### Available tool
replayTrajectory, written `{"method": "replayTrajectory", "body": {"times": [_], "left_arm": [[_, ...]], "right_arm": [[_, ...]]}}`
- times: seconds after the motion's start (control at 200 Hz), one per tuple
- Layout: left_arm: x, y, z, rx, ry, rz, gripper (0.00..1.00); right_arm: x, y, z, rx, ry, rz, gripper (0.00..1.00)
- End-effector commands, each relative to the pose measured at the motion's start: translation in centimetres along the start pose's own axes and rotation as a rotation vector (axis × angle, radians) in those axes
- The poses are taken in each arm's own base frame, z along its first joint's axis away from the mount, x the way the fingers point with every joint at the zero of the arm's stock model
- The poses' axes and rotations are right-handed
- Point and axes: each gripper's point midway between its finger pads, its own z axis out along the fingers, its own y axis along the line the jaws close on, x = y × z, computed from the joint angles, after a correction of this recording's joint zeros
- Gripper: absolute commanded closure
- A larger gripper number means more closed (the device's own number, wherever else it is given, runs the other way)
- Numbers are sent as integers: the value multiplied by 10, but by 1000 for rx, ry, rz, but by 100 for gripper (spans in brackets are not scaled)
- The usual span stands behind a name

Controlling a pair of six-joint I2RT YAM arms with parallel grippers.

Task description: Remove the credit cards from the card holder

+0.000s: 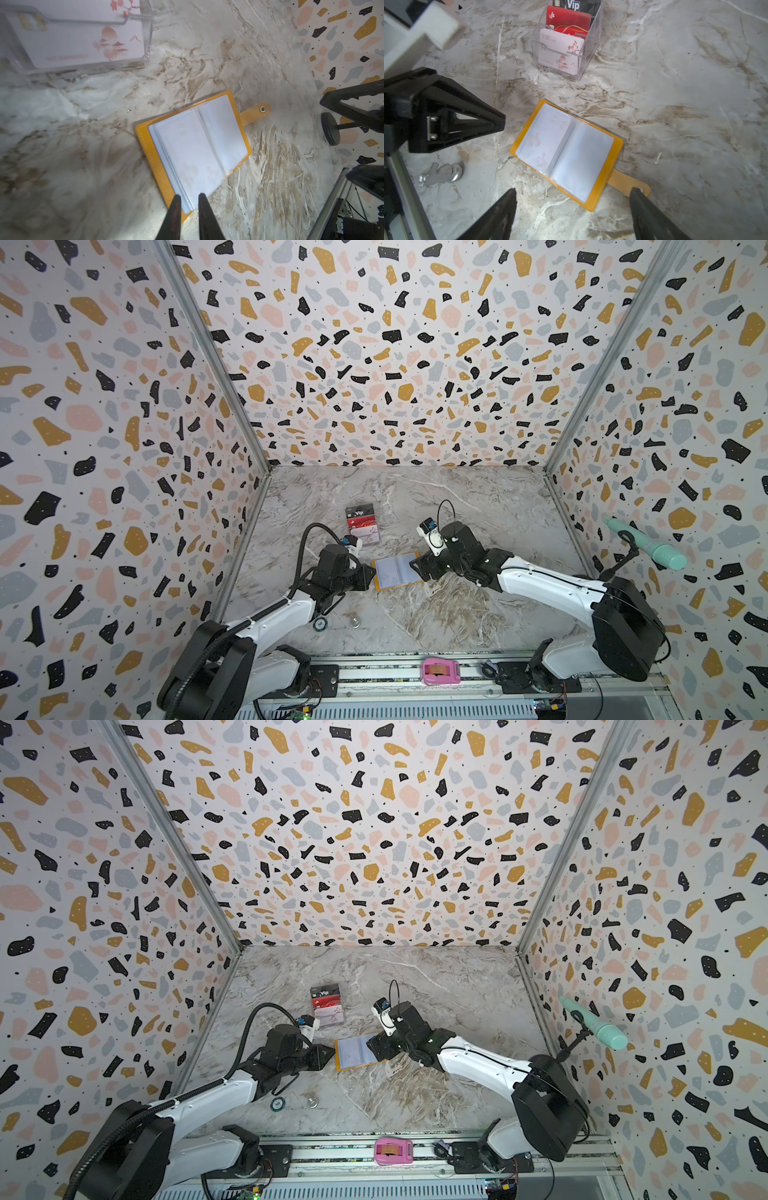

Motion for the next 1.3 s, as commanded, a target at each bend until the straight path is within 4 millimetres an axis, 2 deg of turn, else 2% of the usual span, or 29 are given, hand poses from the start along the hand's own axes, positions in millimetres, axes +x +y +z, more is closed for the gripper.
{"method": "replayTrajectory", "body": {"times": [0.0,0.2,0.375,0.651,0.961,1.196,1.296], "left_arm": [[-3,-13,7,86,-31,4,84],[9,0,16,40,5,-14,95],[16,7,20,24,22,-19,100],[28,16,27,2,57,-31,100],[39,24,29,-11,72,-47,100],[48,28,28,-12,66,-73,100],[51,30,27,-16,68,-77,100]], "right_arm": [[-18,16,4,-28,-44,13,16],[-7,28,26,-31,1,9,20],[-2,28,40,1,30,13,22],[5,40,57,3,63,-25,27],[11,50,78,23,94,-60,27],[16,52,93,63,126,-86,28],[19,51,98,76,142,-86,31]]}}
